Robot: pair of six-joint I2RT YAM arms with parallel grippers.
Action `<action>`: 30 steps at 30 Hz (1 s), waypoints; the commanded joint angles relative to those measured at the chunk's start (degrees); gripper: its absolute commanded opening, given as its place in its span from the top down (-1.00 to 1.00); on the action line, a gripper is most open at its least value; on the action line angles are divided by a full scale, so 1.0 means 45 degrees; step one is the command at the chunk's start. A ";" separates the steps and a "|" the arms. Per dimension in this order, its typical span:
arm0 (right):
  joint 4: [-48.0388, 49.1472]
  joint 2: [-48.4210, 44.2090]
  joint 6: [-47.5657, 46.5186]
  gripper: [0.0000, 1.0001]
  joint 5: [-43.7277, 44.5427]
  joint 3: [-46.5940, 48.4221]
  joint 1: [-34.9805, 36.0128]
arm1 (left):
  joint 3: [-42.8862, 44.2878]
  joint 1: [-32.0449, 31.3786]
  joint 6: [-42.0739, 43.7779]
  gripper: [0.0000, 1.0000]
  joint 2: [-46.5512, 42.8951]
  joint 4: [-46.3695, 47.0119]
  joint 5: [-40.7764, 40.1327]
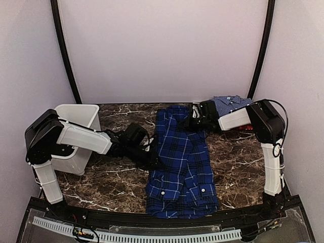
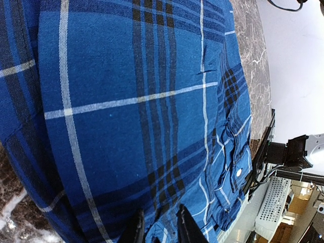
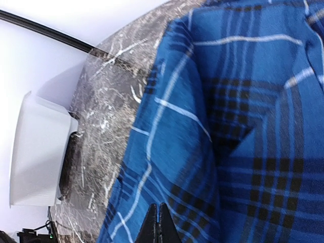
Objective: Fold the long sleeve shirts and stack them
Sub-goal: Smooth out the rectangle-folded shirt at the center of the board.
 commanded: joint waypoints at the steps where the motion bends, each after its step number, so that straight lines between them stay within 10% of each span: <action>1: 0.0958 -0.0209 0.0487 1.00 -0.0442 0.0719 0.0014 | 0.0197 0.0010 0.0080 0.57 -0.0093 -0.0156 -0.0079; 30: 0.1813 0.4951 0.4295 1.00 0.0603 0.6056 0.0220 | 0.0410 -0.0017 0.0184 0.58 0.0048 -0.0591 -0.0136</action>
